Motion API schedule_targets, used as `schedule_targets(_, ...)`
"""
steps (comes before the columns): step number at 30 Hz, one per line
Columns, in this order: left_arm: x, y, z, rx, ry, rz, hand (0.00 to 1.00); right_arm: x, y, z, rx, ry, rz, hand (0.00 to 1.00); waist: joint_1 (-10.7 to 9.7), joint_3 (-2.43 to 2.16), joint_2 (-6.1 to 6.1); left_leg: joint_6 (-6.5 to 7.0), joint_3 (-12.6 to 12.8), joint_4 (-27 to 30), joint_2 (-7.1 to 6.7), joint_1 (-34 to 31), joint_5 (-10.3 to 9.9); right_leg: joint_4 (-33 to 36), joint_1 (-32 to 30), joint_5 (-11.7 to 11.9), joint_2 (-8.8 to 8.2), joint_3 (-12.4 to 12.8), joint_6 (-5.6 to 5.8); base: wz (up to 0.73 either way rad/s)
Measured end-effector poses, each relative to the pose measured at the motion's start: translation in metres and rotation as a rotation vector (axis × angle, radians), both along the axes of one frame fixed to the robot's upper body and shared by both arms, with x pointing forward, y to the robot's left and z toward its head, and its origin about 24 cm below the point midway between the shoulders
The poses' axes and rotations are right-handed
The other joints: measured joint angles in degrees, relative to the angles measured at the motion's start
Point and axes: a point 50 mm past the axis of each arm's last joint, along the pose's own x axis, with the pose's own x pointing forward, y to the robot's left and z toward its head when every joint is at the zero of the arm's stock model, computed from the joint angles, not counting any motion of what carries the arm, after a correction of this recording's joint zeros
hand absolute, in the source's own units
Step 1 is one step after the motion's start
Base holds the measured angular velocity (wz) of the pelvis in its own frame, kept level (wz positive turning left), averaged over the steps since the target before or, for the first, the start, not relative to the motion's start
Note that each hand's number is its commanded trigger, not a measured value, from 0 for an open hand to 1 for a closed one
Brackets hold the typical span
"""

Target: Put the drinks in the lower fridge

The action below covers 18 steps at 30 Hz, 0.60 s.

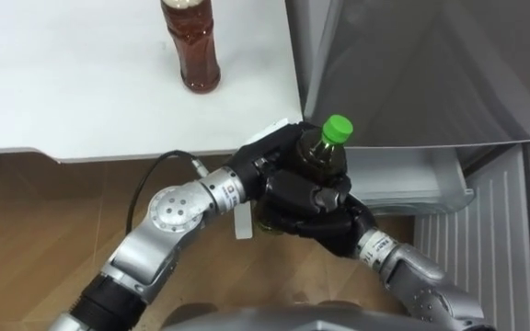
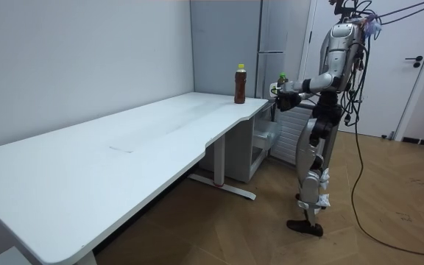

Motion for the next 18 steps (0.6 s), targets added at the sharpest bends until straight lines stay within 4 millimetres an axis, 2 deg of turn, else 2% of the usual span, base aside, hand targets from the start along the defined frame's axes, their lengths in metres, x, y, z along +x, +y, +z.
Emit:
schedule_targets(3,-0.0002,-0.0012,0.0,-0.003,0.001,0.003,0.97,0.0001,0.0,-0.0002,-0.003,0.002,-0.004,1.0,-0.04,-0.01,-0.01,0.0,0.0,0.08,0.01,-0.04,0.0,-0.01,0.0,0.0,0.0,-0.03,0.0,0.0)
schedule_targets(4,-0.0001,-0.0013,0.0001,-0.004,0.001,0.005,0.31,0.0002,0.0001,-0.0002,-0.003,0.002,-0.004,1.0,-0.08,-0.01,-0.04,0.0,0.0,0.06,0.01,-0.05,0.0,-0.05,0.0,0.0,0.0,-0.03,0.0,0.0)
schedule_targets(5,0.0,-0.0014,0.0001,-0.007,0.003,0.007,0.0,0.0002,0.0001,-0.0002,-0.003,0.002,-0.005,1.0,-0.08,-0.01,-0.05,0.0,0.0,0.06,0.01,-0.05,0.0,-0.06,0.0,0.0,0.0,-0.03,0.0,0.0)
schedule_targets(14,0.0005,-0.001,0.0008,-0.021,0.007,0.015,0.0,-0.0003,0.0021,-0.0003,0.006,0.004,-0.004,1.0,-0.12,-0.07,-0.36,0.0,-0.02,0.18,0.01,-0.12,0.0,-0.1,-0.01,0.0,0.0,-0.07,0.0,0.0)
schedule_targets(18,0.0007,-0.0009,0.0011,-0.027,0.008,0.02,0.0,-0.0026,0.007,-0.0012,0.037,0.021,-0.003,1.0,-0.31,-0.31,-0.72,0.0,-0.02,0.18,0.01,-0.14,0.0,-0.15,0.0,0.0,0.0,-0.08,0.0,0.0)
